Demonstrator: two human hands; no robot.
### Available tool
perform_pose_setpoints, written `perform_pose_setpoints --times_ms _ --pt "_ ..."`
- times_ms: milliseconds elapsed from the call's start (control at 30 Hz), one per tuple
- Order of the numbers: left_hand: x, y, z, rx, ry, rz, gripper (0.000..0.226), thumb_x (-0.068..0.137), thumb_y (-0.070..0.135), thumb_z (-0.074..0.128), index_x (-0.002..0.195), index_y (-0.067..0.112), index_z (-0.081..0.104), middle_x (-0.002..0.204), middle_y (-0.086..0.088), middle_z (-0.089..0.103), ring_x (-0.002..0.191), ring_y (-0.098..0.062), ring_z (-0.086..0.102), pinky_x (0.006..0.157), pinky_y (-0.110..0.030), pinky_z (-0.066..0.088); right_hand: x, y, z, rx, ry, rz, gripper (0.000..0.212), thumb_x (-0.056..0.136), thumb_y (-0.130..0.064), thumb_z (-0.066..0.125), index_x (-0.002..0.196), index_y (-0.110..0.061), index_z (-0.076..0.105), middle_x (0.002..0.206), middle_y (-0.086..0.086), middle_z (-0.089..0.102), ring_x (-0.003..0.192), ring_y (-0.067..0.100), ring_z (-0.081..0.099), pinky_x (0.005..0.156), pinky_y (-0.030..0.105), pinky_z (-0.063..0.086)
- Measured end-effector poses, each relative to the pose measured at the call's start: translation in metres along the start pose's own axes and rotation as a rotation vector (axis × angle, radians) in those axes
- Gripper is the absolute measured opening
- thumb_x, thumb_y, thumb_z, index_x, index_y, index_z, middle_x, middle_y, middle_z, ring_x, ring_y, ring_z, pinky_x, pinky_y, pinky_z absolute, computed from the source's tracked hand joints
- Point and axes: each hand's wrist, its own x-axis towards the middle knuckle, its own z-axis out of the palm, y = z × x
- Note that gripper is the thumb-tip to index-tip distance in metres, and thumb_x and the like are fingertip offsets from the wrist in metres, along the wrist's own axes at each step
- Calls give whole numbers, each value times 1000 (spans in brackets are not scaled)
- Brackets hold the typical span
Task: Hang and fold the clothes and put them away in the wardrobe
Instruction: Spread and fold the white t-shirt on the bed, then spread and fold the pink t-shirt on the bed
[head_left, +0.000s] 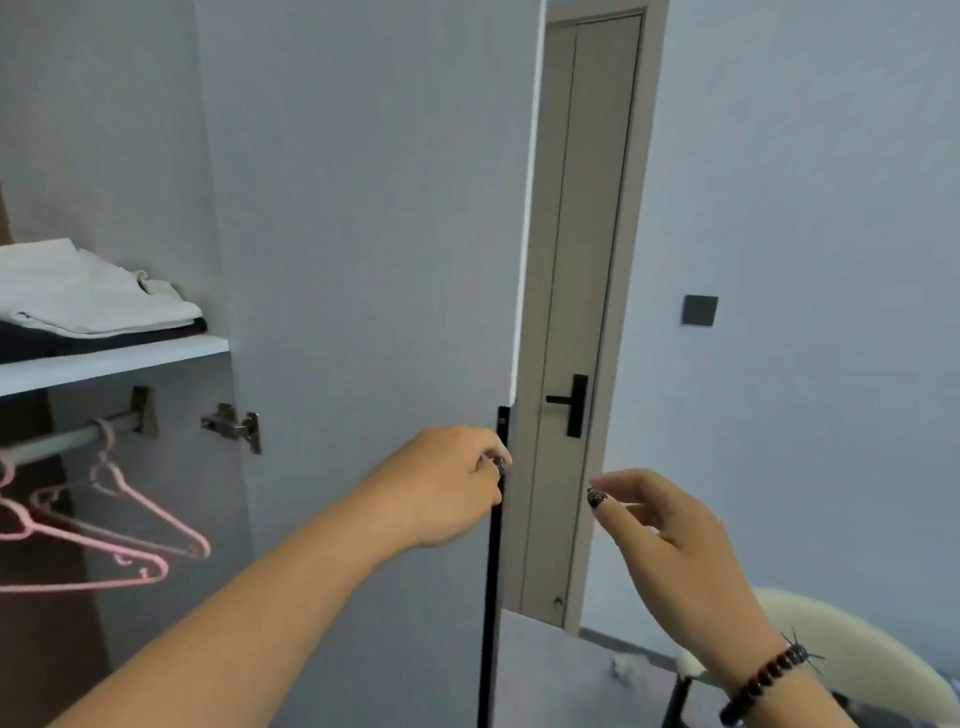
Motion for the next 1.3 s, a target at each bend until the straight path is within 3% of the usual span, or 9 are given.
perform_pose_setpoints --times_ms 100,400,500,667,900,1133,1300 --pt "-3 44 66 -48 -81 20 30 91 17 40 105 32 61 90 17 69 85 -6 66 83 -34 55 -21 41 -59 -97 7 75 11 90 -28 57 99 -30 63 98 -20 63 85 -8 57 55 6 42" --pt "-3 156 247 -159 -301 79 27 89 22 47 108 34 63 85 16 68 85 -2 64 78 -27 54 -97 160 -204 -304 -19 340 12 90 -24 57 99 -31 59 99 -18 62 83 -5 57 66 7 44" --pt "5 182 296 -180 -365 105 28 89 20 47 110 32 63 82 18 68 85 -1 63 77 -25 52 -116 199 -233 -325 -10 452 13 90 -25 57 100 -31 59 103 -15 61 88 -1 58 76 13 47" --pt "31 205 367 -214 -506 124 28 88 19 49 109 32 62 78 15 68 77 -1 62 73 -22 52 -121 256 -266 -322 11 596 9 90 -22 56 96 -29 59 98 -15 61 84 -2 59 70 10 44" --pt "105 203 457 -191 -641 108 28 89 19 49 109 31 63 68 16 63 62 2 53 68 -25 48 -76 351 -284 -338 -30 730 15 91 -24 56 105 -25 61 99 -14 63 83 0 60 64 8 43" --pt "178 203 522 -170 -723 64 29 89 17 49 111 28 63 75 11 69 78 -4 63 83 -32 55 -27 434 -296 -307 -23 839 11 90 -25 56 100 -24 62 96 -13 64 84 -2 59 63 7 41" --pt "214 220 566 -196 -774 0 28 90 15 48 105 33 61 79 9 71 80 -5 65 81 -35 55 -2 488 -323 -318 -45 880 14 90 -21 55 102 -21 62 98 -14 60 80 0 56 61 5 37"
